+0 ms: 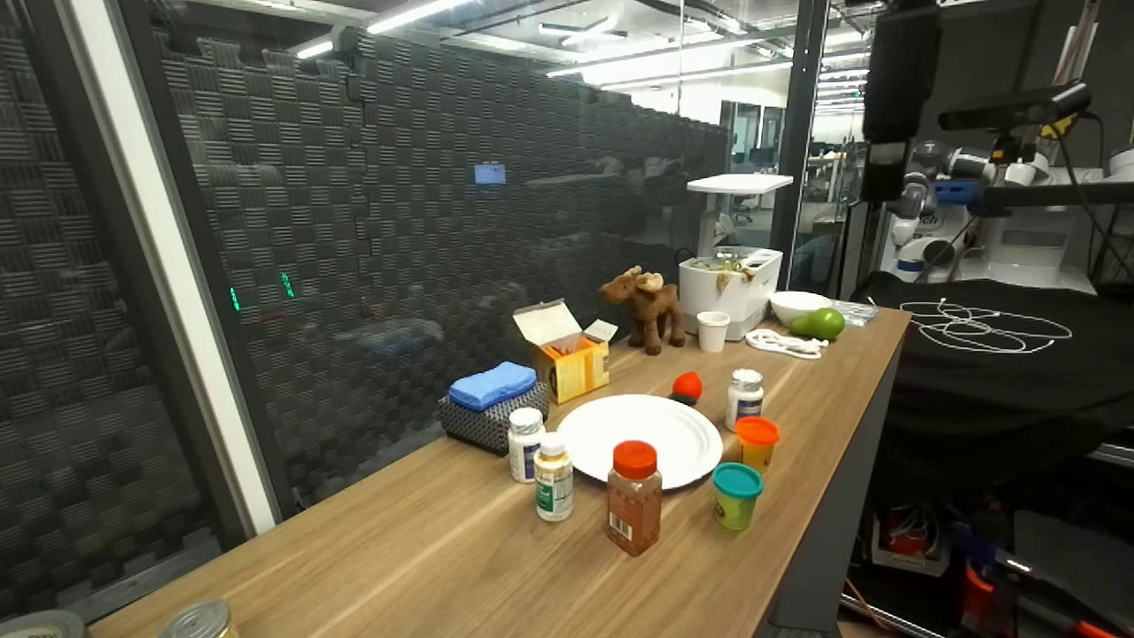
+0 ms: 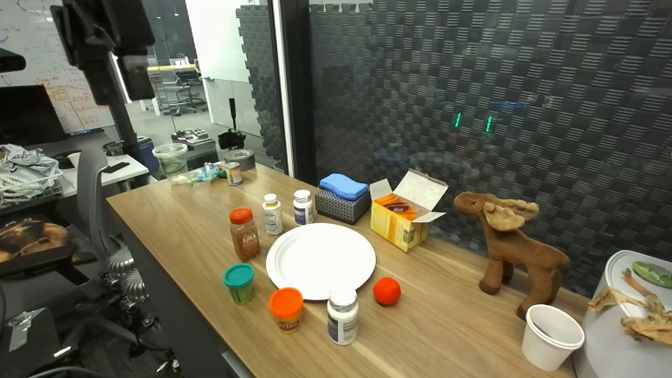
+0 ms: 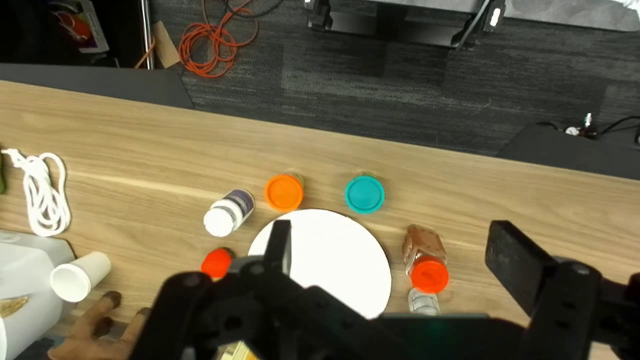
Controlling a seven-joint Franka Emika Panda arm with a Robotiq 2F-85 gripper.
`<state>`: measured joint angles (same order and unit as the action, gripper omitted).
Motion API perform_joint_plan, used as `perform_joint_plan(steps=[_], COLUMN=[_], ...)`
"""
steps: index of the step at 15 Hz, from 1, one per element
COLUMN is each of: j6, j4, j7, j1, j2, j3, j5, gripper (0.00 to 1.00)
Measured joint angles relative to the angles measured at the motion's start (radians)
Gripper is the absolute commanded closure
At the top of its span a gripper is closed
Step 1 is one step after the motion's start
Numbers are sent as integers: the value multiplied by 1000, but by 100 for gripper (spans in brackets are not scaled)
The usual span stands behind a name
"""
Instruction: Put the objects surrounding the plate on to the plate.
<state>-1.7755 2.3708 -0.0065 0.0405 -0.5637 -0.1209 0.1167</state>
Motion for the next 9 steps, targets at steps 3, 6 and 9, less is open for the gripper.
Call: perform_joint_plan(steps=[3, 6, 9], j6=[6, 6, -9], j4=[-138, -269, -389], j7=[-13, 4, 96], j1=[7, 26, 38], j2=[114, 268, 448], j3=[-11, -30, -63], j5=[1, 1, 24], gripper=[0, 0, 0])
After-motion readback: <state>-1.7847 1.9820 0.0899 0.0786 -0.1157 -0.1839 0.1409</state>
